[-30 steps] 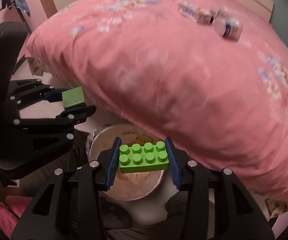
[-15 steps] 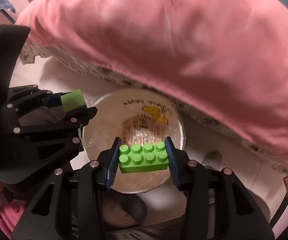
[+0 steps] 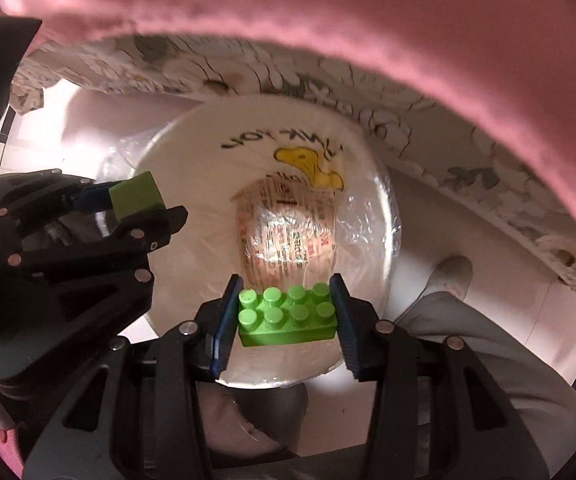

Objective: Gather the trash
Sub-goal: 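Carry the green cube and green Lego brick in both grippers over the bin, then open both grippers to drop the cube and brick into the bin, then move both open grippers back toward the items on the bed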

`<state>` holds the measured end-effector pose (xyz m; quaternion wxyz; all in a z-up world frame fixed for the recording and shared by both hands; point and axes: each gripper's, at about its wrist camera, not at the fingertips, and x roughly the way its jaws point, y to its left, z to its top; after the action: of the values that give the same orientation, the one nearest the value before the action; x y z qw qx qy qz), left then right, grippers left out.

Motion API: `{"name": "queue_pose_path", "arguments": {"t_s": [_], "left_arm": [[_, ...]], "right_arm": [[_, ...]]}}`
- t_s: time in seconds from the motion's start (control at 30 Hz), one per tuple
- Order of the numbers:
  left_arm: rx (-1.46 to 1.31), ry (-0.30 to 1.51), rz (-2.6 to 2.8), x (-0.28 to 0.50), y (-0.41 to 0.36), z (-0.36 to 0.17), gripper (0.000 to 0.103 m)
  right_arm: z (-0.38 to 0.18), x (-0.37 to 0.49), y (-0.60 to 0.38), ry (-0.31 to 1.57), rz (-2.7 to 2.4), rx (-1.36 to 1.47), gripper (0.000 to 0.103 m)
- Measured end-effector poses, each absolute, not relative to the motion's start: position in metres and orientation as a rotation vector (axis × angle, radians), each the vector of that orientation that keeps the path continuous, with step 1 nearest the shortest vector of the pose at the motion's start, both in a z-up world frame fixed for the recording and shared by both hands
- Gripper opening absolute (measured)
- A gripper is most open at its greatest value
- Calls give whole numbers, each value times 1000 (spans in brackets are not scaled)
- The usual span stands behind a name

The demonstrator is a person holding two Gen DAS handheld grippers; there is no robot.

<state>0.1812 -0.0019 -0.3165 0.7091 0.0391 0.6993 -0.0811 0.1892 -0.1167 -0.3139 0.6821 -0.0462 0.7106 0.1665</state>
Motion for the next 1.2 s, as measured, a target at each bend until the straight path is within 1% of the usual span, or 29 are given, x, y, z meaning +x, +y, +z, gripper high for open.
{"name": "queue_pose_path", "arguments": {"t_s": [0.27, 0.43, 0.47, 0.5, 0.57, 0.6, 0.8, 1.2], "left_arm": [[54, 1618, -167, 192, -2, -352, 40], [48, 1652, -166, 195, -6, -364, 40], [49, 1657, -167, 197, -6, -366, 46], [51, 1659, -164, 197, -7, -368, 56], [53, 1654, -154, 199, -7, -368, 64], [49, 1652, -155, 199, -6, -367, 64], [58, 1642, -170, 198, -8, -362, 65], [101, 1531, -166, 184, -11, -311, 65]], "right_arm": [[-352, 190, -110, 1665, 375, -109, 45], [-368, 192, -107, 1696, 387, -91, 46], [-371, 192, -107, 1702, 392, -85, 46], [-373, 193, -106, 1710, 399, -82, 51], [-375, 193, -104, 1697, 398, -88, 61], [-374, 193, -104, 1689, 398, -92, 63], [-369, 196, -106, 1684, 398, -80, 63], [-319, 186, -112, 1591, 391, -106, 63]]}}
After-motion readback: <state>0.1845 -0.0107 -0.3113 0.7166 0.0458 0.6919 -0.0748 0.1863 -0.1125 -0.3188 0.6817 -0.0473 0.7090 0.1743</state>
